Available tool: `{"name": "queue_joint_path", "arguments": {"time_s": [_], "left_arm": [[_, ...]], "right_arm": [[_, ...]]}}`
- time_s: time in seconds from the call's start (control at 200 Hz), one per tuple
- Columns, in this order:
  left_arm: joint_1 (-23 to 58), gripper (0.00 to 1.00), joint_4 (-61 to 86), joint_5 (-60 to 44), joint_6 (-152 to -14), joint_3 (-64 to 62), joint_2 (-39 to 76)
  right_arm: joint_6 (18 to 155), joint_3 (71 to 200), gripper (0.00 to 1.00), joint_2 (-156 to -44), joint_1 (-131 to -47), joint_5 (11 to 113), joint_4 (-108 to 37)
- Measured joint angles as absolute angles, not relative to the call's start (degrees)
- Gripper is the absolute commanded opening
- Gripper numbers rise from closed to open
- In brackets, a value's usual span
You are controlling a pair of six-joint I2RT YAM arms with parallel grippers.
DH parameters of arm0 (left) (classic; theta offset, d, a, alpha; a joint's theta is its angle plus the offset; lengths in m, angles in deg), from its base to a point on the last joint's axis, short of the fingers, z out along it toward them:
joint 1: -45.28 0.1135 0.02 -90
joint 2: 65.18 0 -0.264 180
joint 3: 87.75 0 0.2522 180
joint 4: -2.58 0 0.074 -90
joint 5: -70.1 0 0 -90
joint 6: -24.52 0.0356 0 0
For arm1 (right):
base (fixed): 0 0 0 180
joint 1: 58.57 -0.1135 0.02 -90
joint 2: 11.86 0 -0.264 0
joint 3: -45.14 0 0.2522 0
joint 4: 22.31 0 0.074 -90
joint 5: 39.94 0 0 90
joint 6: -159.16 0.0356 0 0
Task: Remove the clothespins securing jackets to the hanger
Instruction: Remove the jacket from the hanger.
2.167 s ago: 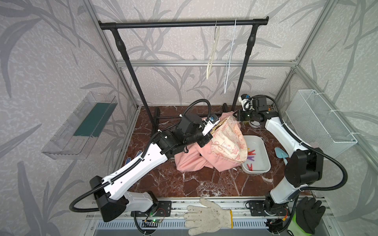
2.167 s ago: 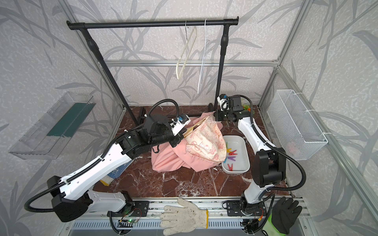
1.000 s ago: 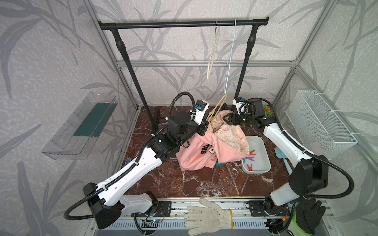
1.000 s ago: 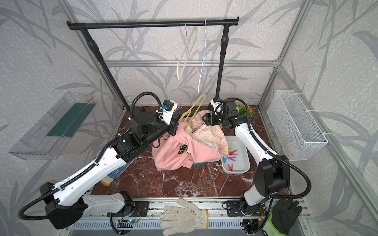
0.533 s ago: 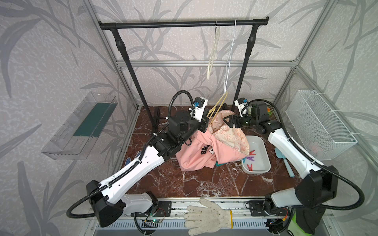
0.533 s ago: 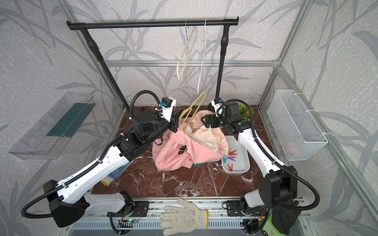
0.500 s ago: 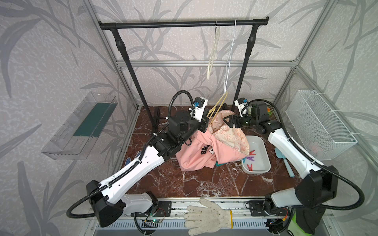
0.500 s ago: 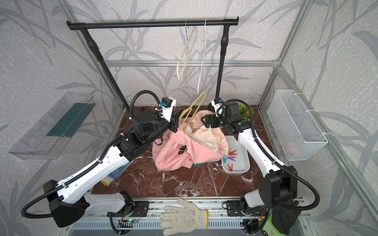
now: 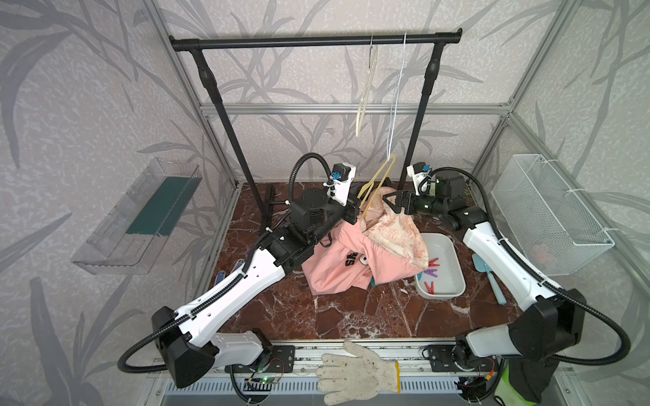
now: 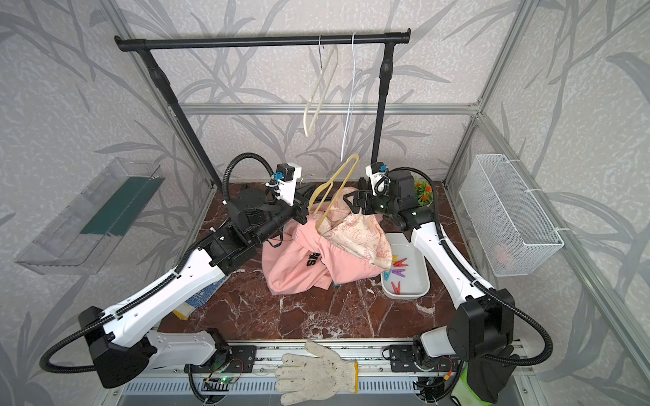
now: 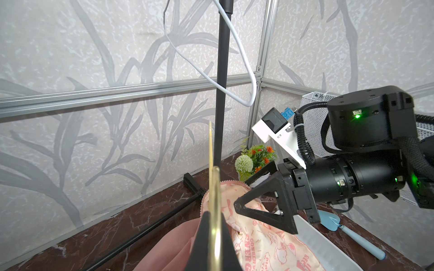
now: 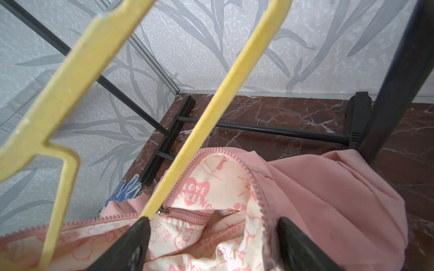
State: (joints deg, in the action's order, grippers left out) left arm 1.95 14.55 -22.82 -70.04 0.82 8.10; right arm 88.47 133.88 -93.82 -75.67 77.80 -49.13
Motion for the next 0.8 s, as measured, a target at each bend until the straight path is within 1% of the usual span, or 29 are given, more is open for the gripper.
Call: {"name": "queue_joint_path", "arguments": {"time_s": [0.125,0.24,0.38,0.44,0.5,0.8], "left_arm": [[1.95,0.0,13.68,-22.86,-71.02,0.82,8.23],[1.95,0.0,12.83,-23.32,-71.98,0.82,8.38],[2.04,0.0,12.02,-24.39,-73.21,0.82,8.93],[2.17,0.0,11.43,-24.83,-73.66,0.82,9.32],[2.25,0.0,10.86,-25.44,-74.23,0.82,9.69],[3.5,0.0,8.19,-27.54,-77.05,2.04,12.58]], "right_arm": [[90.65,134.89,0.81,-95.06,-75.67,79.18,-47.78],[91.96,135.94,0.81,-96.37,-75.67,79.64,-47.38],[92.2,136.92,0.86,-96.68,-75.67,77.67,-49.74],[92.03,137.05,0.96,-96.55,-75.67,76.6,-50.82],[91.66,137.05,1.0,-96.33,-75.67,75.46,-51.95],[90.5,137.05,0.99,-94.1,-75.67,73.39,-53.98]]}}
